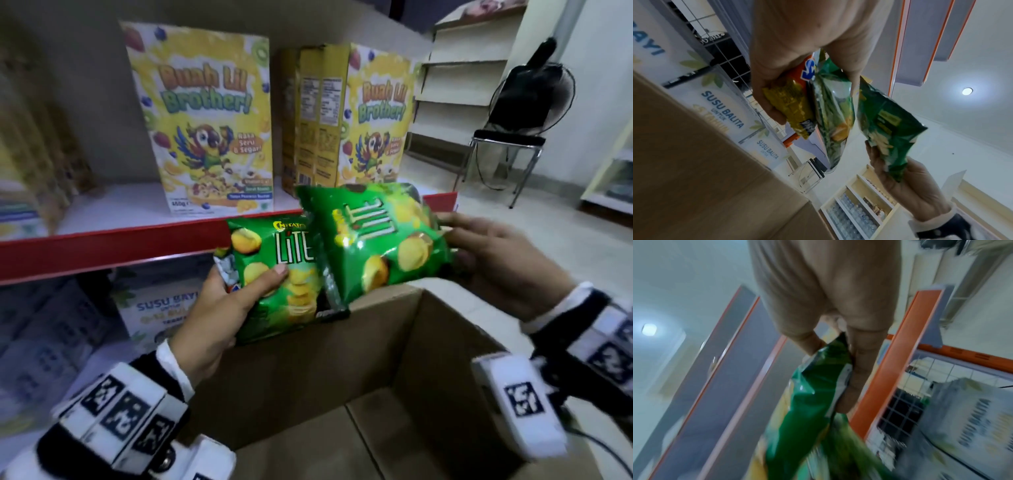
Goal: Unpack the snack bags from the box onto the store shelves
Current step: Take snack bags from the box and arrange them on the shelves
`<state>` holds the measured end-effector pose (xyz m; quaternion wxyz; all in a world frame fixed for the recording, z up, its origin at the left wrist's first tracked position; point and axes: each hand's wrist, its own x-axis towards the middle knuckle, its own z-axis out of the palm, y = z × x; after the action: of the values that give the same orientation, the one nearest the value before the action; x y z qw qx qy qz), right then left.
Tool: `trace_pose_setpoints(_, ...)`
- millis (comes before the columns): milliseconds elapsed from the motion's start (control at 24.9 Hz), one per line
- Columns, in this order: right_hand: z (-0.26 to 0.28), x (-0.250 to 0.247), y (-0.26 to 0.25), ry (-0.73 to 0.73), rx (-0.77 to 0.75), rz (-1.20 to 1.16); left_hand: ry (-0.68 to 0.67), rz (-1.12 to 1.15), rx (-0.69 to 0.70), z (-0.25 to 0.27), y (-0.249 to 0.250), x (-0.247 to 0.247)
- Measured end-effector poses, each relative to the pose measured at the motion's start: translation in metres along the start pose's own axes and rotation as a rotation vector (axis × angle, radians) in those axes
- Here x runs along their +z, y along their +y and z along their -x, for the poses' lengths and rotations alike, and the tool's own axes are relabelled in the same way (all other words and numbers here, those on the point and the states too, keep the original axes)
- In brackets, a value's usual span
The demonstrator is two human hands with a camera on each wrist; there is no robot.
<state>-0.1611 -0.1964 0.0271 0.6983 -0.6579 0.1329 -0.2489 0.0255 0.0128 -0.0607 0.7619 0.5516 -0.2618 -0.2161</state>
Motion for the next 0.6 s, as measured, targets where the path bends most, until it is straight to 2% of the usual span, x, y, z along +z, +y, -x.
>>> trace_pose_setpoints(121, 0.005, 0.025, 0.020, -0.064, -0.064, 0.127, 0.011, 0.048, 0.020, 0.005, 0.003, 0.009)
trace_pose_setpoints(282, 0.007, 0.052, 0.042, 0.030, -0.089, -0.009, 0.025, 0.107, 0.021, 0.009, 0.005, 0.010)
trace_pose_setpoints(322, 0.008, 0.055, 0.048, 0.051, -0.106, 0.023, 0.033, 0.113, 0.017, 0.010, 0.004, 0.011)
trace_pose_setpoints(402, 0.009, 0.058, 0.057, 0.058, -0.173, 0.229, 0.049, 0.119, 0.041, 0.011, 0.002, 0.013)
trace_pose_setpoints(483, 0.010, 0.058, 0.061, 0.168, -0.211, 0.469, 0.057, 0.111, 0.088, 0.011, 0.002, 0.012)
trace_pose_setpoints(563, 0.009, 0.056, 0.059, 0.209, -0.291, 0.535, 0.037, 0.066, 0.112, 0.010, 0.004, 0.007)
trace_pose_setpoints(603, 0.006, 0.053, 0.056, 0.166, -0.327, 0.521, 0.018, 0.048, 0.106, 0.009, 0.005, 0.004)
